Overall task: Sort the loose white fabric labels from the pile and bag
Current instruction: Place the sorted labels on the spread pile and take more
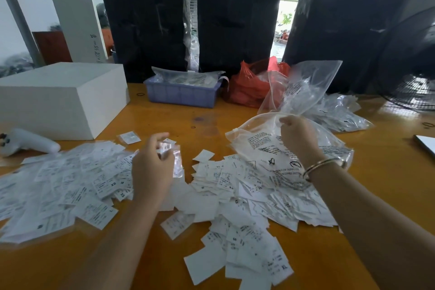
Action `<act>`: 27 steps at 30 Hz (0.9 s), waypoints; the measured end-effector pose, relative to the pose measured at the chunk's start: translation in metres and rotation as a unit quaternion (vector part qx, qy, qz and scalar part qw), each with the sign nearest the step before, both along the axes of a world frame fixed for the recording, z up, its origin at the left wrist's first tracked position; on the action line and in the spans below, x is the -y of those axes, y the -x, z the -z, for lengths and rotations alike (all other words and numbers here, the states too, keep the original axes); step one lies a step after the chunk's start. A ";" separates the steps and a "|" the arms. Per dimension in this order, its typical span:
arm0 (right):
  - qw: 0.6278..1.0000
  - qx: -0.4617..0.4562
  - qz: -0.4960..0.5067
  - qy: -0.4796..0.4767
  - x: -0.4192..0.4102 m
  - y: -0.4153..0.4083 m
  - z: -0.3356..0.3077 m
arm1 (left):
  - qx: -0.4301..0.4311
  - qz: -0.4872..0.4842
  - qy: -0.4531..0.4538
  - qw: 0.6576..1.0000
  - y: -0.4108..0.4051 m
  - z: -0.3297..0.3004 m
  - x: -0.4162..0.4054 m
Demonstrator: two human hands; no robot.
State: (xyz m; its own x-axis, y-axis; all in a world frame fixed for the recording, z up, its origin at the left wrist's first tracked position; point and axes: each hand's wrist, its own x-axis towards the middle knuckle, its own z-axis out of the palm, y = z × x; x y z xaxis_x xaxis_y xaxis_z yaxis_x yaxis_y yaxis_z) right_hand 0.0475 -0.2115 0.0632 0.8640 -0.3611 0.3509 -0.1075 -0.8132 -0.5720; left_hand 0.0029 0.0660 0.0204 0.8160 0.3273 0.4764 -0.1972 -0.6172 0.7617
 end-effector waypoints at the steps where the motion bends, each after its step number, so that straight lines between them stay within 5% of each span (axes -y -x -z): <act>1: 0.995 -0.074 0.006 0.060 0.008 -0.008 0.003 | 0.000 -0.018 -0.015 1.000 -0.002 0.001 -0.004; 6: 0.955 -0.253 -0.005 0.152 0.011 -0.014 0.023 | -0.068 -0.099 -0.152 0.981 -0.007 0.013 -0.014; 13: 0.985 -0.139 0.026 0.098 0.002 -0.005 0.026 | -0.056 -0.109 -0.253 0.960 -0.007 0.015 -0.010; 16: 0.994 -0.103 0.016 0.015 0.006 -0.001 0.023 | -0.005 -0.030 -0.233 0.972 -0.005 0.014 0.000; 23: 0.976 0.188 -0.067 -0.089 -0.016 0.027 0.001 | 0.044 0.199 -0.145 0.968 0.006 0.011 0.019; 27: 0.937 0.124 -0.243 -0.217 -0.058 0.056 0.002 | -0.051 0.333 0.025 0.941 0.012 0.010 0.026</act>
State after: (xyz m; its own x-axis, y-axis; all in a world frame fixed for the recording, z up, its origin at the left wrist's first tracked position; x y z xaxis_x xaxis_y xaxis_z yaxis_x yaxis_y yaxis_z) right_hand -0.0087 -0.1540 0.0610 0.8751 -0.1010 0.4734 0.3951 -0.4159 -0.8191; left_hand -0.0088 0.0401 0.0107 0.8886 -0.2527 0.3827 -0.4524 -0.3460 0.8220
